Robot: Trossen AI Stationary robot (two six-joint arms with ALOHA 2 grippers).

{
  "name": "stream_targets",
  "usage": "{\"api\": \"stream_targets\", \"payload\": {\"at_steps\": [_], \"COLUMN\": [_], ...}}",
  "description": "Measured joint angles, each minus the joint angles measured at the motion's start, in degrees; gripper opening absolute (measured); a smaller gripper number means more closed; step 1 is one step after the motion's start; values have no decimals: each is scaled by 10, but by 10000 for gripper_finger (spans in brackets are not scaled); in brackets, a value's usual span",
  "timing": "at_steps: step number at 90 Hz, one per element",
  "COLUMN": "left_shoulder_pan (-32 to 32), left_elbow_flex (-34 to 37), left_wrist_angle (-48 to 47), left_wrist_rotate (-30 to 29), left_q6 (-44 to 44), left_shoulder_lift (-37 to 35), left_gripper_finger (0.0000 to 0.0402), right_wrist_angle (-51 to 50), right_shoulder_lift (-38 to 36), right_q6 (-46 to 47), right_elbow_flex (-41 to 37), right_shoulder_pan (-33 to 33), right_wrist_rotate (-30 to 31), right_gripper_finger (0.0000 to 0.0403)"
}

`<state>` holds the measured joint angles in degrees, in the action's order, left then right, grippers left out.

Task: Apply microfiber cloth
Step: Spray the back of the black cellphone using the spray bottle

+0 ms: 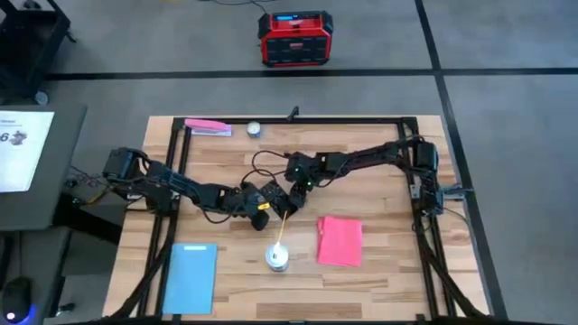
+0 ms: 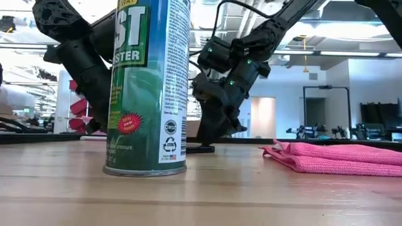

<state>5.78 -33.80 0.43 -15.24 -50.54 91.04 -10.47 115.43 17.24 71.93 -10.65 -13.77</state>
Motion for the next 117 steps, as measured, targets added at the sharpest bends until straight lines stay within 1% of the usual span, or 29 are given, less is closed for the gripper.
{"api": "stream_targets", "payload": {"at_steps": [9,21,34,60,70,91,104,117], "left_shoulder_pan": [0,0,0,0,0,0,-1,-2], "left_elbow_flex": [0,0,0,0,0,0,0,-1], "left_wrist_angle": [1,2,2,2,3,3,4,14], "left_wrist_rotate": [0,-1,-1,-2,-2,-2,-6,-10], "left_q6": [0,4,4,4,4,3,2,-7], "left_shoulder_lift": [0,0,0,0,0,0,2,21], "left_gripper_finger": [0,0,0,0,0,0,0,0], "right_wrist_angle": [13,33,25,9,8,14,56,89], "right_shoulder_lift": [1,1,1,1,1,1,1,1], "right_q6": [16,22,24,24,24,24,40,52], "right_elbow_flex": [0,0,0,0,0,-1,-33,-58], "right_shoulder_pan": [3,6,6,-8,-6,2,1,-1], "right_wrist_rotate": [-20,-27,-29,-26,-26,-26,-26,-26], "right_gripper_finger": [125,125,141,204,220,225,225,225]}}
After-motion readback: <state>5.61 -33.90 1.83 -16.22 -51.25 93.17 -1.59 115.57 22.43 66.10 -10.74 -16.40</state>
